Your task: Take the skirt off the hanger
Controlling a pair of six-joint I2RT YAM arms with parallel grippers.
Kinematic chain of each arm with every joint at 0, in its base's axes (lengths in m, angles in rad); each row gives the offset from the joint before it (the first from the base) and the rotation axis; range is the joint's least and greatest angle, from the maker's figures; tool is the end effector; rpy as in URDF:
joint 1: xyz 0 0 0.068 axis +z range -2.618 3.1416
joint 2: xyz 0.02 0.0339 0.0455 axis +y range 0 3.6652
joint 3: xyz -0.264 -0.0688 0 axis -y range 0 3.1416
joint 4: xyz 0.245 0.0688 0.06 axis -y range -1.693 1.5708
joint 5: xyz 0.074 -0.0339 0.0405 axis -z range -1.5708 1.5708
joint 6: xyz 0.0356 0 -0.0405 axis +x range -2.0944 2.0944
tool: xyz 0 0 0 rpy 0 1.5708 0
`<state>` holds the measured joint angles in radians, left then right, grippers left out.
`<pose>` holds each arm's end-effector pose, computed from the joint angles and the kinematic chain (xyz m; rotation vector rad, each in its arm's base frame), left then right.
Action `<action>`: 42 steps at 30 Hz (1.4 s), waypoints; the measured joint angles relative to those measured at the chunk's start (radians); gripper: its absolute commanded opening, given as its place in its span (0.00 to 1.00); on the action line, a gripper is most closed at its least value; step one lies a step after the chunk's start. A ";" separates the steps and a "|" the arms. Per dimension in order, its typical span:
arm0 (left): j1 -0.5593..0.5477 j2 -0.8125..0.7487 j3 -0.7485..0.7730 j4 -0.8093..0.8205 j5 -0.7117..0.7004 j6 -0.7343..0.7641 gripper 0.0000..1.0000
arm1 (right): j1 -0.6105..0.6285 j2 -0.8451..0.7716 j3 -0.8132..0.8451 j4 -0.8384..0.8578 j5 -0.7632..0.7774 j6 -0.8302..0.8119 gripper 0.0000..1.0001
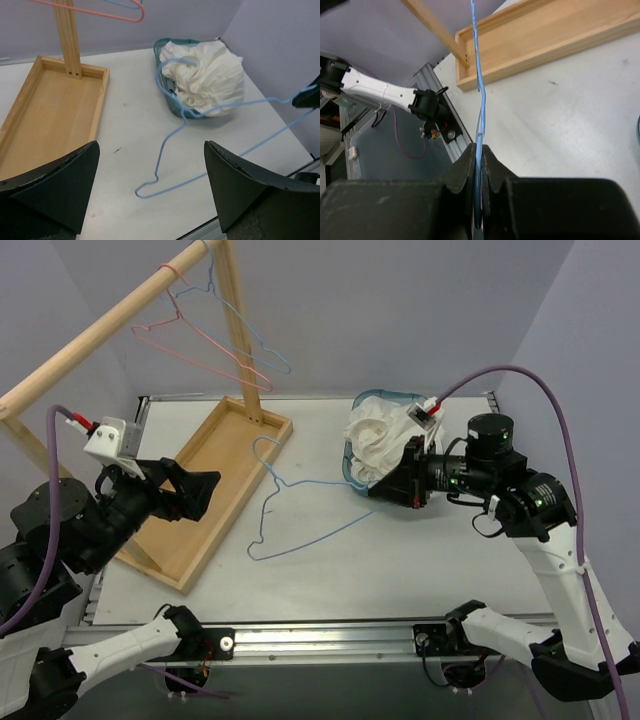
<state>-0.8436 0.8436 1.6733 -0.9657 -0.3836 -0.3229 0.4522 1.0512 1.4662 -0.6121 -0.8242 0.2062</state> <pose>0.0576 -0.0447 0.5175 0.1595 1.7193 -0.5421 0.1552 0.1044 0.4771 -0.8383 1.6618 1.1893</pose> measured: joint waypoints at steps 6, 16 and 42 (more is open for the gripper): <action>0.000 -0.064 -0.172 0.008 0.052 -0.040 0.97 | 0.045 0.206 0.119 0.171 0.047 0.043 0.00; 0.000 -0.211 -0.499 0.082 0.227 -0.209 0.98 | 0.217 0.658 0.475 0.371 0.151 0.025 0.00; 0.000 -0.258 -0.542 0.115 0.292 -0.235 0.96 | 0.369 1.086 0.894 0.785 0.388 -0.014 0.00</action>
<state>-0.8436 0.5858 1.1309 -0.8509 -0.0914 -0.5583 0.8215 2.1372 2.3604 0.1734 -0.4362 0.1917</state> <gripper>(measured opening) 0.966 0.008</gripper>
